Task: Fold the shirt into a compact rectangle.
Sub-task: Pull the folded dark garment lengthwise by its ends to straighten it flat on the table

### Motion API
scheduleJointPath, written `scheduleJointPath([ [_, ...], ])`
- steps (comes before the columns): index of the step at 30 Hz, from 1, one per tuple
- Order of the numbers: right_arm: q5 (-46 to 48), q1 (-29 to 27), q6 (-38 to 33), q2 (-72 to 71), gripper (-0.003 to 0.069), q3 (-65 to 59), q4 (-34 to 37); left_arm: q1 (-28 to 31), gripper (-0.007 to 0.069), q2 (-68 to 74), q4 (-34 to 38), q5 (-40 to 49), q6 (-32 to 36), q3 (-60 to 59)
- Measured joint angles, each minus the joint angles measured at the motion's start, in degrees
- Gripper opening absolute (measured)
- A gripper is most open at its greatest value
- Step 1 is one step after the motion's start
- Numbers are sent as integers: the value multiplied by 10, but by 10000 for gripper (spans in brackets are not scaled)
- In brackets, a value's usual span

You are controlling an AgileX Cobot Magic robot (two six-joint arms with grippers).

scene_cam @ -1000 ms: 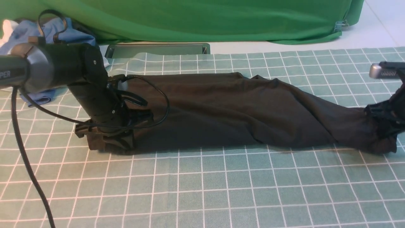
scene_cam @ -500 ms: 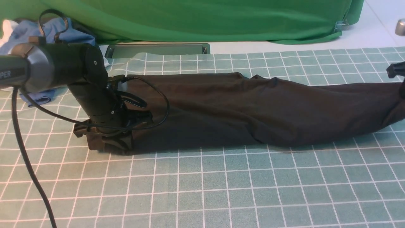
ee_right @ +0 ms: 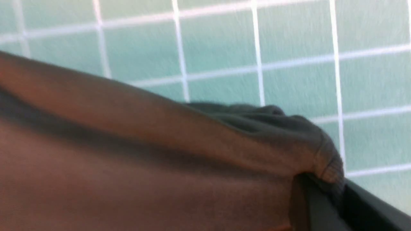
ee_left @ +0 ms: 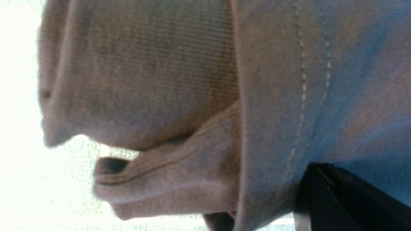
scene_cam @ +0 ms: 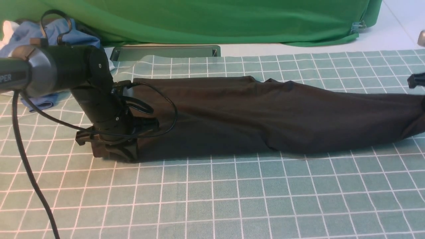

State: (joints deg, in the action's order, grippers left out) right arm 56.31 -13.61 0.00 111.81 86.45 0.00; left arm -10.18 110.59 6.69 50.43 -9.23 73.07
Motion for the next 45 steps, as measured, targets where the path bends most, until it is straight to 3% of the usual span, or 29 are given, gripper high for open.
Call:
scheduleJointPath([
  [3, 2, 0, 32, 6, 127, 0, -21, 0, 13, 0, 0, 2, 0, 0],
  [4, 2, 0, 52, 6, 204, 3, -31, 0, 13, 0, 0, 2, 0, 0],
  [5, 3, 0, 53, 6, 215, 4, -33, 0, 13, 0, 0, 2, 0, 0],
  [7, 13, 0, 65, 6, 362, 30, -43, 0, 13, -7, -3, 2, 1, 0],
  [9, 29, 0, 66, 6, 448, 62, -45, 0, 13, -19, -5, 0, 0, 0],
  [12, 54, 7, 58, 6, 486, 116, -33, 1, 13, -57, -15, -5, 0, 0],
  [18, 67, 65, -28, 6, 461, 227, 103, 1, 13, -160, -37, -8, 0, -1],
  [21, 67, 113, -44, 12, 458, 259, 127, 1, 13, -216, -37, -24, -2, -8],
  [30, 70, 218, -118, 21, 451, 291, 133, 61, 13, -269, -45, -21, -40, -70],
  [37, 95, 239, -129, 21, 443, 294, 117, 93, 13, -269, -9, -7, -20, -119],
  [40, 127, 224, -125, 17, 369, 292, 104, 93, 13, -269, 33, -2, 27, -138],
  [45, 135, 178, -83, -7, 129, 286, 96, 93, 13, -269, 104, -5, 70, -184],
])
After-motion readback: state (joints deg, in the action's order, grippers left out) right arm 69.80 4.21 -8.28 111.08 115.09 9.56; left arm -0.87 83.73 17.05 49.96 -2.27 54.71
